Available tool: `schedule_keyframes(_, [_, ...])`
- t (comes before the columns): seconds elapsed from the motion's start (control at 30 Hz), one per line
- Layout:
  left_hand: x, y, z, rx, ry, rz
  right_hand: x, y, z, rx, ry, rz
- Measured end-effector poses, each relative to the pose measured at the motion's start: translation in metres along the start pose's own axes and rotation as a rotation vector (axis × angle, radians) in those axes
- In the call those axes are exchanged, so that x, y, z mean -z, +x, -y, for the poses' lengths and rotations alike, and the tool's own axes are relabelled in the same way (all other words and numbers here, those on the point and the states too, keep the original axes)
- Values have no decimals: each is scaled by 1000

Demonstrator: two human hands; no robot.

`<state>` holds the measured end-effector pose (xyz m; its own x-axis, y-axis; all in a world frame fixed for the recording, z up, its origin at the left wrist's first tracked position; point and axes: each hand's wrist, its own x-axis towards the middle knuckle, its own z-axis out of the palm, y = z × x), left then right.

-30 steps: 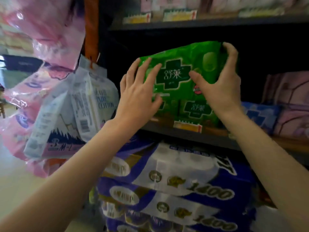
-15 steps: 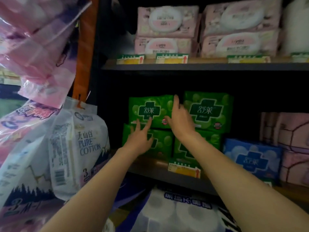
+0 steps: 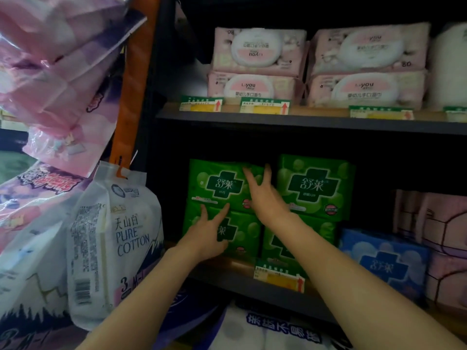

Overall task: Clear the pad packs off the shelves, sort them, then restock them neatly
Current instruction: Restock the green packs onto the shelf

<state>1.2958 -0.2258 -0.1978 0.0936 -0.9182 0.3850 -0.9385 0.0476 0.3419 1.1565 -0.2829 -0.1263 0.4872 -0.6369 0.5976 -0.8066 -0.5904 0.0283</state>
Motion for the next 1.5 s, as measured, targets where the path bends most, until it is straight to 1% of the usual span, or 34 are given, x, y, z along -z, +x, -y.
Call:
schedule_keyframes(0.1, [-2,3,1,-18,9,1,-1,-10,-6,11,-153,-39])
schedule_keyframes(0.17, [-4,5,-1,-13,31,14,1,-14,-7,9,-207,-34])
schedule_keyframes(0.27, [-6,5,-3,9,42,39,4,-13,1,-22,-190,-7])
schedule_keyframes(0.37, [-3,2,-1,-2,13,27,6,-15,5,-62,-173,18])
schedule_keyframes(0.47, [1,-9,0,5,-67,-56,14,-20,-1,-35,-138,0])
schedule_keyframes(0.5, [1,-14,-1,4,-84,-116,19,-24,-6,10,-166,-71])
schedule_keyframes(0.57, [-1,-18,-6,-17,-72,-255,29,-35,-23,75,-237,-292])
schedule_keyframes(0.6, [-3,-18,-10,-36,-52,-308,36,-43,-33,51,-231,-386])
schedule_keyframes(0.63, [-4,-16,-15,-55,-33,-341,42,-51,-46,-6,-211,-421])
schedule_keyframes(0.7, [-7,-12,-31,-71,3,-335,53,-66,-73,-190,-134,-356])
schedule_keyframes(0.77, [-9,-7,-46,-34,23,-279,58,-77,-97,-336,47,-275])
schedule_keyframes(0.83, [-10,-2,-52,21,24,-238,55,-85,-112,-341,250,-192])
schedule_keyframes(0.9, [-11,4,-52,75,49,-209,48,-87,-116,-301,343,-79])
schedule_keyframes(0.93, [-12,7,-51,97,76,-203,44,-87,-116,-292,360,-52])
schedule_keyframes(1.07, [-16,17,-54,149,143,-222,32,-82,-110,-307,319,-80])
schedule_keyframes(1.2, [-16,22,-53,138,139,-262,26,-79,-107,-222,200,-107])
schedule_keyframes(1.3, [-16,23,-50,123,146,-276,21,-77,-108,-229,128,-125])
schedule_keyframes(1.5, [-22,11,-57,118,117,-275,27,-76,-108,-267,47,-56])
